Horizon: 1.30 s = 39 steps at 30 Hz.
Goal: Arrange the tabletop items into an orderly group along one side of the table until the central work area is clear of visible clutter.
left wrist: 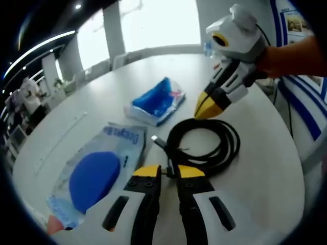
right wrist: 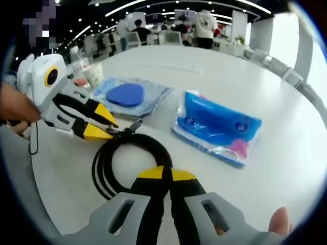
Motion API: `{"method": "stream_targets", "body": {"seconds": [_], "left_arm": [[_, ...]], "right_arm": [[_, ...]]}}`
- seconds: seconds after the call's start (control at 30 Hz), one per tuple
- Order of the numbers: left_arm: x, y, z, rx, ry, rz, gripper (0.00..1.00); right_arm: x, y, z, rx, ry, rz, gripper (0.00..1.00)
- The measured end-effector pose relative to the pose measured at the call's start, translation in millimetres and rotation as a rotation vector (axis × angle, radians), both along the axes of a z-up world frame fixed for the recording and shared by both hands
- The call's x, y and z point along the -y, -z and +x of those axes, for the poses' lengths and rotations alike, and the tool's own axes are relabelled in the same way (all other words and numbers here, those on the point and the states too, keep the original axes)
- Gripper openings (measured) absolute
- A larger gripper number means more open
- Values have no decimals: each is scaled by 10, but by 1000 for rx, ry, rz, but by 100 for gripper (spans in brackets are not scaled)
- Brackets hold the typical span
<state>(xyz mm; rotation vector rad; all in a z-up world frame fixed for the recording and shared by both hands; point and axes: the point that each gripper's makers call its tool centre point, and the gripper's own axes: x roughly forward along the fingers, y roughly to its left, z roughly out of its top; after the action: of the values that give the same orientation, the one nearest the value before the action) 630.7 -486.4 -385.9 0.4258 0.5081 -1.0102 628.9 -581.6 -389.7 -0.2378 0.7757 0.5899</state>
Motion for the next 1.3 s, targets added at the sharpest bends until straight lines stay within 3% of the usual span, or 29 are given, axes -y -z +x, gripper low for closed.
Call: {"method": "stream_targets", "body": {"seconds": [0.4,0.67,1.0,1.3], "left_arm": [[-19,-11,21,3,-16,-13,10],[-94,-73,24,15,-29,-22,18],[-156,-240,-122,22,-19,-82,26],[-157,-370,-253,21,-7,-139,33]], "right_arm": [[28,-29,30,12,40,26,5],[92,-145,58,45,87,69,8],[9,-429,48,161,88,119,28],[-42,-576,-37,210,94,153,39]]}}
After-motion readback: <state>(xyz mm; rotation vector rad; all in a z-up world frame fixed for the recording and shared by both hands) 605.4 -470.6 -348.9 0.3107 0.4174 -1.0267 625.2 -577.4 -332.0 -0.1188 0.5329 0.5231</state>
